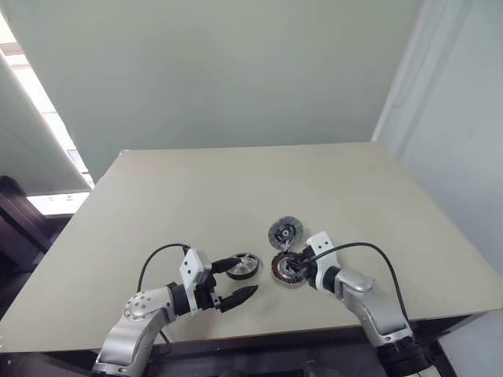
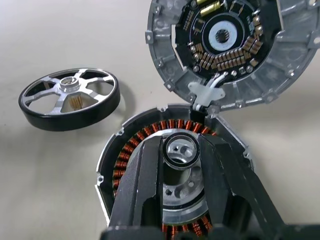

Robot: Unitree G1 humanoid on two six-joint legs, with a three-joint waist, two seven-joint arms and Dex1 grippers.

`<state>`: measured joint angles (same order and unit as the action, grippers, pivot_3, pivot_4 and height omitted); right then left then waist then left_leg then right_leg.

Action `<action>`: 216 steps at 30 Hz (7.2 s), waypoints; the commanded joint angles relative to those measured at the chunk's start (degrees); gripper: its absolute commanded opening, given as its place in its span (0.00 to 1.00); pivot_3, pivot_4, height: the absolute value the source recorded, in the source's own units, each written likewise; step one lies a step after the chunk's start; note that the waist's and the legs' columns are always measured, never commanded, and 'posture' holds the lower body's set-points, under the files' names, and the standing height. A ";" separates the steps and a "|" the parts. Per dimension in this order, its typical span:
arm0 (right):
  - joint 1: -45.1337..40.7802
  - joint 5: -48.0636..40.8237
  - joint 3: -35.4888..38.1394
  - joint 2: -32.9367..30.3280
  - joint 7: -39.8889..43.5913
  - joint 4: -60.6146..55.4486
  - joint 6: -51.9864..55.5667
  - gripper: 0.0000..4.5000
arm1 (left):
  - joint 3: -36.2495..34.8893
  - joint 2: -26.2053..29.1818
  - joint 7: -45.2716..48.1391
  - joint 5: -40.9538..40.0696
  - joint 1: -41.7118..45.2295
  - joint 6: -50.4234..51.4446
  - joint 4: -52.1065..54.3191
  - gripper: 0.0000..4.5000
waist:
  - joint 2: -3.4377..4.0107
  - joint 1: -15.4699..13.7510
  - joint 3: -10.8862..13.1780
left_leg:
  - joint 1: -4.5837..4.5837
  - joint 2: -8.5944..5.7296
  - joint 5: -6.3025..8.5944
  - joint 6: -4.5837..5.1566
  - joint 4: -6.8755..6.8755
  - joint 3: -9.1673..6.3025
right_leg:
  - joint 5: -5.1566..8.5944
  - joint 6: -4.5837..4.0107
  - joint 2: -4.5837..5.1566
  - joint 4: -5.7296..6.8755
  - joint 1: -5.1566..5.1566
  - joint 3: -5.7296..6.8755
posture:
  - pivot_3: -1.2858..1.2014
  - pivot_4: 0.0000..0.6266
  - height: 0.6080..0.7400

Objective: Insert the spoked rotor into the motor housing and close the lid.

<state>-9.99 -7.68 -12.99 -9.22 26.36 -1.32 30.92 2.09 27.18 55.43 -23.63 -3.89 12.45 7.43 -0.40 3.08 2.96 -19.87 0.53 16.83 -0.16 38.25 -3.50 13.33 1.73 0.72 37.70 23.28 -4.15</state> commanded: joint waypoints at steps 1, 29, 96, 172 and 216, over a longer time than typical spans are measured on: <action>-0.15 0.28 -0.67 0.30 -0.01 -1.03 -1.24 0.17 | -0.10 0.22 0.27 -0.29 0.79 -0.76 1.02 1.00 | 0.00 0.00 0.00 | 0.00 0.00 0.00 0.00 0.00 0.00 | 0.00 0.00 0.00 0.00 0.00 0.00 | 0.52 0.00 1.00; -0.69 1.41 -1.03 0.47 -0.28 2.67 -3.92 0.17 | 0.05 0.08 -1.08 -0.56 0.31 0.61 3.41 1.00 | 0.00 0.00 0.00 | 0.00 0.00 0.00 0.00 0.00 0.00 | 0.00 0.00 0.00 0.00 0.00 0.00 | 0.52 0.00 1.00; -2.54 4.49 -4.39 -1.15 -0.26 0.86 -2.24 0.01 | 0.58 -0.08 -2.53 -0.95 -0.39 1.60 5.37 1.00 | -0.02 -0.01 -0.01 | -0.02 -0.01 0.00 0.00 0.04 -0.02 | -0.06 0.11 0.00 0.00 -0.01 0.02 | 0.52 0.00 1.00; -4.75 4.54 -2.04 -0.58 -0.51 -1.38 -0.16 0.01 | 0.78 0.12 -1.96 -0.62 -0.45 1.03 4.62 1.00 | -0.03 -0.03 -0.02 | -0.02 -0.02 0.00 0.00 0.06 -0.05 | -0.04 0.06 0.01 0.02 -0.02 0.04 | 0.52 0.00 1.00; -2.50 5.57 -4.15 -8.14 2.51 -13.79 4.40 0.99 | -0.38 0.23 -2.40 -0.35 -0.43 -0.43 0.88 1.00 | -0.03 -0.03 -0.02 | -0.08 -0.01 0.00 0.00 0.06 -0.06 | -0.08 0.13 0.01 0.00 0.03 0.07 | 0.52 0.00 1.00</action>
<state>-11.72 -2.19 -17.16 -16.84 28.42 -11.80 35.39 3.23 27.06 53.13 -23.60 -4.64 13.01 7.93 -0.43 3.05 2.94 -19.95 0.52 16.83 -0.16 38.31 -3.56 13.25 1.87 0.73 37.70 23.31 -4.08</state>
